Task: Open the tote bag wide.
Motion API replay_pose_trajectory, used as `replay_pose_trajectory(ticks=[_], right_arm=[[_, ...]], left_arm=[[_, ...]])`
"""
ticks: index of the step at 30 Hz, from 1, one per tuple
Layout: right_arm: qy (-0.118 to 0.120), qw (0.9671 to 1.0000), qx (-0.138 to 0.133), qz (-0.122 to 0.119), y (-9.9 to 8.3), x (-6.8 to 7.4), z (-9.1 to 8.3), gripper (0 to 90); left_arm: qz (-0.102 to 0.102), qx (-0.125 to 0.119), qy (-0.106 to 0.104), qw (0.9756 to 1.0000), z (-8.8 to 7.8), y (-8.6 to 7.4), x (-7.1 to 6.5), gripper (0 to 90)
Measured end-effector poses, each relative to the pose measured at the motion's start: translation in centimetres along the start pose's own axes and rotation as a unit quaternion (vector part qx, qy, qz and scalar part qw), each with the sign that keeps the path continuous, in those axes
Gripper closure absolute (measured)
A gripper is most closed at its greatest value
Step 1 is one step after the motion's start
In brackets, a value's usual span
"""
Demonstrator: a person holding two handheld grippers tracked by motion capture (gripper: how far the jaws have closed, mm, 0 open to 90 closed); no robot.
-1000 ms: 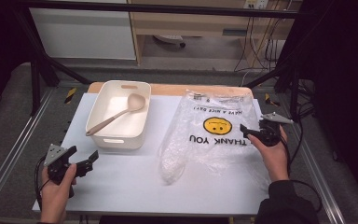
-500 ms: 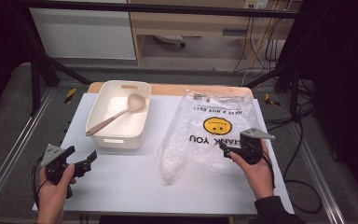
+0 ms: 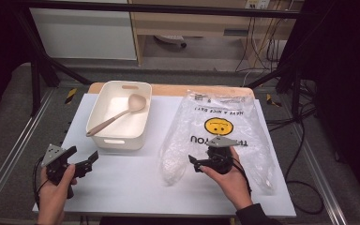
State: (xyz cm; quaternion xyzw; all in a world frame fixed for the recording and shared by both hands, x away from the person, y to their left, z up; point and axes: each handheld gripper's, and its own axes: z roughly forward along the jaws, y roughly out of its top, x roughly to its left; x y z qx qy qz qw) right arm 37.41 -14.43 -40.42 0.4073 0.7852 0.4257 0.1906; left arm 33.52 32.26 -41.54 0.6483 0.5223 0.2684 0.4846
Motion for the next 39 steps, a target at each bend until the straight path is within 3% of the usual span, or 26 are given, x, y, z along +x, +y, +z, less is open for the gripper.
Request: replay_pose_trajectory(ticks=[4, 11, 17, 21, 24, 28, 33, 39], right_arm=[[0.022, 0.9995, 0.009, -0.019, 0.3, 1.9, 1.0, 8.9], [0.040, 0.9983, 0.022, -0.035, 0.5, 3.6, 2.3, 9.0], [0.072, 0.9941, 0.044, -0.069, 0.0, 6.3, 3.5, 8.2], [0.088, 0.9919, 0.050, -0.076, -0.1, 7.4, 3.9, 7.9], [0.094, 0.9909, 0.055, -0.079, -0.3, 7.8, 4.2, 7.8], [0.099, 0.9868, 0.081, -0.099, -1.5, 8.7, 5.0, 7.3], [0.097, 0.9850, 0.100, -0.102, -2.2, 8.8, 5.6, 8.1], [0.083, 0.9851, 0.113, -0.100, -2.5, 8.3, 6.0, 20.0]], left_arm=[[0.003, 0.001, 0.000, 1.0000, 0.0, 0.0, 0.0, 8.4], [0.001, 0.003, 0.002, 1.0000, -0.1, -0.1, 0.3, 8.4], [0.002, 0.003, 0.000, 1.0000, 0.0, 0.0, 0.1, 8.4], [0.005, 0.007, -0.001, 1.0000, 0.1, -0.1, 0.1, 8.4], [0.003, 0.007, 0.000, 1.0000, 0.0, -0.1, 0.1, 8.4], [0.004, 0.009, -0.002, 1.0000, 0.1, -0.1, 0.0, 8.4], [0.007, 0.013, -0.002, 0.9999, 0.2, -0.2, 0.0, 8.4], [0.004, 0.015, -0.002, 0.9999, 0.1, -0.2, 0.1, 8.5]])
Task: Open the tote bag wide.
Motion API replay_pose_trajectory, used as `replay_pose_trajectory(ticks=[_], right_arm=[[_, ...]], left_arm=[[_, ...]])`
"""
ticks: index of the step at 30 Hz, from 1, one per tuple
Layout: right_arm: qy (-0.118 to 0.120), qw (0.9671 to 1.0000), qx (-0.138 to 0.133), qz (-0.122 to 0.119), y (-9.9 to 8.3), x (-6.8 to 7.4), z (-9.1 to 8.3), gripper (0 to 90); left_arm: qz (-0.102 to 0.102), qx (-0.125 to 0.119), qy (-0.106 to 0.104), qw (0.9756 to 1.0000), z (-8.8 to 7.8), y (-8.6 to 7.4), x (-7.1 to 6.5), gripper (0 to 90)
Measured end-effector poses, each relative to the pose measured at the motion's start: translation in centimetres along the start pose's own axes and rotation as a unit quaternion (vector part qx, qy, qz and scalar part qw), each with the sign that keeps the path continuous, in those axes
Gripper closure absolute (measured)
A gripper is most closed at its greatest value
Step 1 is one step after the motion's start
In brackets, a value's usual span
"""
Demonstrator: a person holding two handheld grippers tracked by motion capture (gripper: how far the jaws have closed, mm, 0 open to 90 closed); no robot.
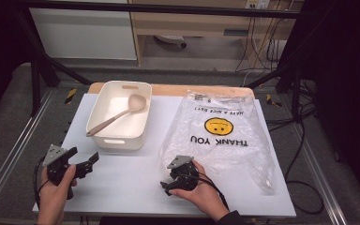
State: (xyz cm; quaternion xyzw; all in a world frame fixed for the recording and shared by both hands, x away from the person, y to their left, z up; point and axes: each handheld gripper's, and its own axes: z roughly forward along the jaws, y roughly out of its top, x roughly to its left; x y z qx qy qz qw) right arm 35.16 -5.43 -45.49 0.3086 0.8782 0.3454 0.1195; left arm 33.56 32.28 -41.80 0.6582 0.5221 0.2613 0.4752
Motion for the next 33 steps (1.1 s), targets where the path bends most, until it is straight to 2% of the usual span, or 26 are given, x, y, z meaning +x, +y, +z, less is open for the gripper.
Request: replay_pose_trajectory(ticks=[2, 3, 4, 7, 8, 9, 10, 11, 13, 16, 19, 20, 23, 27, 29, 33], right_arm=[[-0.004, 1.0000, -0.003, 0.000, -0.1, -0.3, -0.3, 28.9], [-0.006, 0.9998, -0.010, 0.014, -0.2, -0.7, -0.4, 38.2], [-0.006, 0.9998, -0.010, 0.014, -0.2, -0.7, -0.4, 38.2], [-0.014, 0.9996, -0.010, 0.021, -0.2, -1.2, -0.6, 52.5], [-0.018, 0.9994, -0.010, 0.029, 0.0, -1.5, -0.6, 65.4], [-0.018, 0.9994, -0.010, 0.029, 0.0, -1.5, -0.6, 65.4], [-0.019, 0.9991, -0.013, 0.036, 0.0, -1.9, -0.5, 77.1], [-0.019, 0.9991, -0.013, 0.036, 0.0, -1.9, -0.5, 77.1], [-0.015, 0.9992, -0.014, 0.034, 0.2, -2.2, -0.4, 85.2], [-0.016, 0.9991, -0.019, 0.034, 0.3, -2.3, -0.2, 88.1], [-0.006, 0.9989, -0.032, 0.034, 0.5, -2.3, -0.1, 88.2], [-0.002, 0.9983, -0.039, 0.044, 0.8, -2.3, -0.2, 88.2], [0.007, 0.9967, -0.065, 0.048, 2.4, -2.3, -0.5, 88.2], [0.019, 0.9948, -0.083, 0.056, 3.7, -2.6, -0.8, 88.2], [0.013, 0.9936, -0.095, 0.059, 4.8, -3.0, -1.3, 88.1], [0.006, 0.9922, -0.106, 0.066, 5.7, -3.5, -1.6, 88.1]], left_arm=[[-0.001, 0.000, 0.000, 1.0000, 0.0, 0.0, 0.0, 8.5], [-0.002, 0.000, -0.001, 1.0000, 0.0, 0.0, -0.1, 8.5], [-0.001, 0.001, -0.001, 1.0000, 0.0, 0.0, -0.1, 8.5], [-0.002, 0.002, 0.002, 1.0000, 0.1, -0.1, -0.1, 8.6], [-0.004, 0.004, 0.003, 1.0000, 0.1, -0.1, 0.0, 8.6], [-0.006, 0.003, 0.003, 1.0000, 0.1, -0.1, 0.0, 8.6], [-0.007, 0.003, 0.003, 1.0000, 0.1, -0.1, 0.0, 8.7], [-0.006, 0.003, 0.004, 1.0000, 0.1, -0.1, 0.0, 8.7], [-0.002, 0.004, 0.002, 1.0000, 0.1, -0.1, -0.1, 8.8], [-0.002, 0.006, 0.002, 1.0000, 0.2, -0.1, -0.1, 8.8], [-0.003, 0.005, 0.004, 1.0000, 0.1, -0.1, 0.0, 8.8], [-0.003, 0.005, 0.004, 1.0000, 0.1, -0.1, 0.0, 8.8], [-0.001, 0.005, 0.004, 1.0000, 0.0, -0.1, -0.1, 8.8], [0.003, 0.006, 0.004, 1.0000, 0.1, -0.1, -0.1, 8.8], [0.000, 0.004, 0.004, 1.0000, 0.0, -0.1, -0.1, 8.8], [-0.002, 0.003, 0.004, 1.0000, 0.0, -0.1, 0.0, 8.8]])
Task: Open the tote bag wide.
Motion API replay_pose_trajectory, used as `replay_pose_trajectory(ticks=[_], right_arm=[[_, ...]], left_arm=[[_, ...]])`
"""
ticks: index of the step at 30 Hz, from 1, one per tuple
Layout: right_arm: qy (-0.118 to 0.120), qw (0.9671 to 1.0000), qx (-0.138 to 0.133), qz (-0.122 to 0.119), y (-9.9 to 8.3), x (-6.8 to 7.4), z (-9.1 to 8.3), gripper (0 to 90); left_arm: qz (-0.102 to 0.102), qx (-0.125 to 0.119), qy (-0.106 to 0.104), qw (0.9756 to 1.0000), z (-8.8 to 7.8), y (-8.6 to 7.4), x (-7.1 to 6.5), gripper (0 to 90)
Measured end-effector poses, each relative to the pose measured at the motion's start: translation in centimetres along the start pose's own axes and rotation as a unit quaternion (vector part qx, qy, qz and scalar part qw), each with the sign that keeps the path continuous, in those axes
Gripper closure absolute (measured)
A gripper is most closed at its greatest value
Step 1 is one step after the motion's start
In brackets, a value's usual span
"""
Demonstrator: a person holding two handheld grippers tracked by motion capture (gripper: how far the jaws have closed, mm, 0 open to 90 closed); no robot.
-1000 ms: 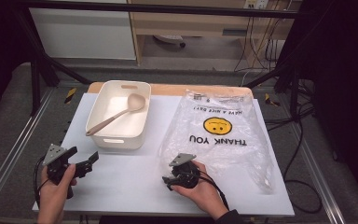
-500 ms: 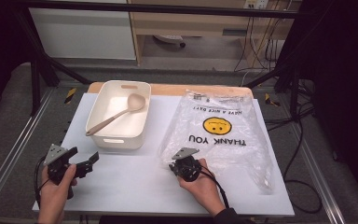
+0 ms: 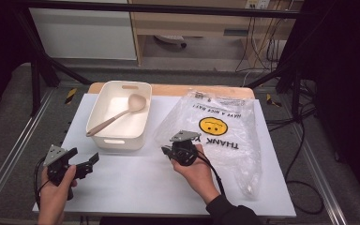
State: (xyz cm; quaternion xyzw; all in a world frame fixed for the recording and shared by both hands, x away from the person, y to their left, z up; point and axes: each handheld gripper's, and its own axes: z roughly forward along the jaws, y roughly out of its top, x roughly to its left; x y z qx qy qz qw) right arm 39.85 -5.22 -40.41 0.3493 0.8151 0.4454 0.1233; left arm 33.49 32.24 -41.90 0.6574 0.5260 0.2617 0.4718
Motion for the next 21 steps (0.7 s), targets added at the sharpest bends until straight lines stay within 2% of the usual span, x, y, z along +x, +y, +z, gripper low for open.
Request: replay_pose_trajectory(ticks=[1, 6, 7, 15, 21], right_arm=[[-0.007, 0.9999, -0.008, 0.011, 0.7, -0.3, -0.1, 88.1], [-0.010, 0.9990, -0.028, 0.034, 2.3, -1.1, -0.3, 88.1], [-0.013, 0.9985, -0.037, 0.039, 3.2, -1.5, -0.3, 88.1], [-0.019, 0.9974, -0.047, 0.051, 5.7, -2.0, 0.2, 88.1], [-0.018, 0.9975, -0.047, 0.050, 7.1, -2.2, 0.8, 88.0]], left_arm=[[0.001, 0.000, 0.001, 1.0000, 0.0, 0.0, 0.0, 8.8], [0.002, 0.002, 0.002, 1.0000, 0.0, 0.0, 0.0, 8.8], [0.002, 0.001, 0.002, 1.0000, 0.0, 0.0, 0.0, 8.8], [0.004, 0.003, 0.001, 1.0000, 0.1, 0.0, 0.0, 8.8], [0.005, 0.005, 0.000, 1.0000, 0.0, 0.0, 0.0, 8.8]])
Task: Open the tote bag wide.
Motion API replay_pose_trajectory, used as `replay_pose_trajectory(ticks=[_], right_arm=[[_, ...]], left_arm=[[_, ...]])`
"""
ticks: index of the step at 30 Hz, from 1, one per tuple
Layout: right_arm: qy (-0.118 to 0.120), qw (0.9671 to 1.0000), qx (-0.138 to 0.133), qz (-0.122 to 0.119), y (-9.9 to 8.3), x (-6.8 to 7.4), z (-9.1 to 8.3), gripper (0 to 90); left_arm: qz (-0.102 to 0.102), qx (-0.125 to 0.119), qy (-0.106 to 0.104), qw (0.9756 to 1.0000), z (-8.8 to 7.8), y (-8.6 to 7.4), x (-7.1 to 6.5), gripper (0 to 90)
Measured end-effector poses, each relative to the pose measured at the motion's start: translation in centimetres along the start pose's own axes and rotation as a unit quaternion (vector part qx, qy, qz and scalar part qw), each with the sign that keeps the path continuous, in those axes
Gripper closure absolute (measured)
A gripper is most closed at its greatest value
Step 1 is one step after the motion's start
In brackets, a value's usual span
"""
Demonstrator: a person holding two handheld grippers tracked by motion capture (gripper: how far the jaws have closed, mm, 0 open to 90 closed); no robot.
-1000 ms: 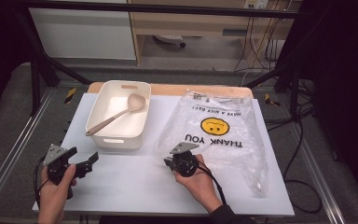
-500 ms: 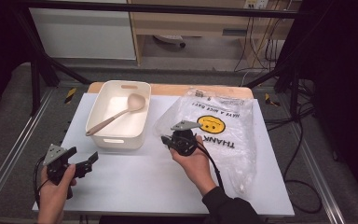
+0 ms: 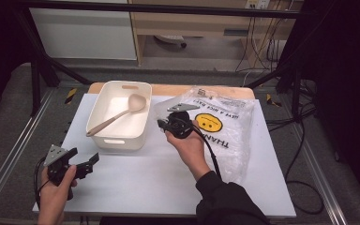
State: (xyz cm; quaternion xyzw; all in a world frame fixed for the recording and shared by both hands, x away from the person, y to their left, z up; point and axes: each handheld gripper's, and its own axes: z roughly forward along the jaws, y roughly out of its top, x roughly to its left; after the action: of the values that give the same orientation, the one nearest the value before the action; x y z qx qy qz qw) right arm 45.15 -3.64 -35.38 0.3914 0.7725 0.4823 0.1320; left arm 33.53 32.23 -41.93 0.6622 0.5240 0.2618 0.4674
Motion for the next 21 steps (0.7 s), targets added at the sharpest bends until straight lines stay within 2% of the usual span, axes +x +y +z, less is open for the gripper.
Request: replay_pose_trajectory(ticks=[10, 13, 16, 18, 21], right_arm=[[-0.002, 0.9998, 0.019, 0.003, 0.9, 0.9, 3.1, 87.8], [0.003, 0.9997, 0.019, 0.017, 1.3, 1.3, 4.2, 87.5], [0.001, 0.9997, 0.018, 0.016, 1.8, 1.8, 5.2, 86.1], [-0.001, 0.9997, 0.020, 0.014, 2.1, 2.0, 5.7, 78.8], [0.007, 0.9995, 0.031, 0.006, 2.1, 2.4, 5.7, 55.8]], left_arm=[[0.004, 0.002, 0.000, 1.0000, 0.0, 0.0, 0.0, 8.9], [0.004, 0.001, 0.000, 1.0000, 0.0, 0.0, 0.0, 8.9], [0.002, 0.002, -0.002, 1.0000, 0.1, 0.0, -0.1, 8.9], [0.002, 0.002, -0.002, 1.0000, 0.1, 0.0, -0.1, 8.9], [0.002, 0.002, -0.002, 1.0000, 0.0, 0.0, 0.0, 8.9]])
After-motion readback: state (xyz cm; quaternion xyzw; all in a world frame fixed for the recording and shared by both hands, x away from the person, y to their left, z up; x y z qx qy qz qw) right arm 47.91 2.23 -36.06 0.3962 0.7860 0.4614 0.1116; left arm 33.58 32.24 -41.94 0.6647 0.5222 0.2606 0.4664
